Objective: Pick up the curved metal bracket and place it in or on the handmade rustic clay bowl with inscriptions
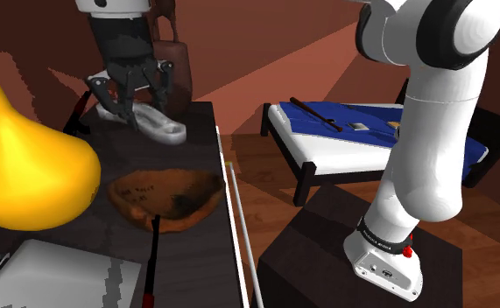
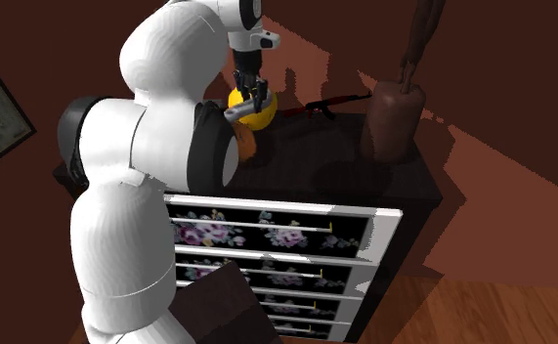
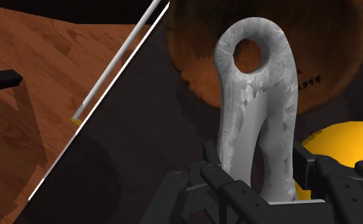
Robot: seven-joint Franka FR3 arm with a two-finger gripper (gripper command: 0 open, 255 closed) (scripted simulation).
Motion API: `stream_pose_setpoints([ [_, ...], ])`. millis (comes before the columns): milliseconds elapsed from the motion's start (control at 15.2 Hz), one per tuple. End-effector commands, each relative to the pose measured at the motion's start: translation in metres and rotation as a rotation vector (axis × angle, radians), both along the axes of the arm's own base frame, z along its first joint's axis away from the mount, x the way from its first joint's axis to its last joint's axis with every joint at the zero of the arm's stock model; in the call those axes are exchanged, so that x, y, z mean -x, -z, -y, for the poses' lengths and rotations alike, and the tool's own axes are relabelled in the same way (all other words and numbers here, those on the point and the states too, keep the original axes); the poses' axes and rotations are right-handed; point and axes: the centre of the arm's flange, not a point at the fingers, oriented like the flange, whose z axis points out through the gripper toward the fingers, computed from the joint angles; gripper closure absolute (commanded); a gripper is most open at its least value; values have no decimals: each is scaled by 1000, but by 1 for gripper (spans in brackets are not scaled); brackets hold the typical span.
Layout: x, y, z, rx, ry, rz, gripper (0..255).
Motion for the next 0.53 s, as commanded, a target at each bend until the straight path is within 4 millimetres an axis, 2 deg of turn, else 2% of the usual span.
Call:
stream_pose_setpoints([
  [0, 24, 1, -6, 0, 1, 0, 255],
  [264, 75, 1, -19, 0, 1, 0, 255],
  [330, 95, 1, -24, 0, 1, 0, 255],
  [462, 95, 12, -24, 0, 1, 0, 255],
])
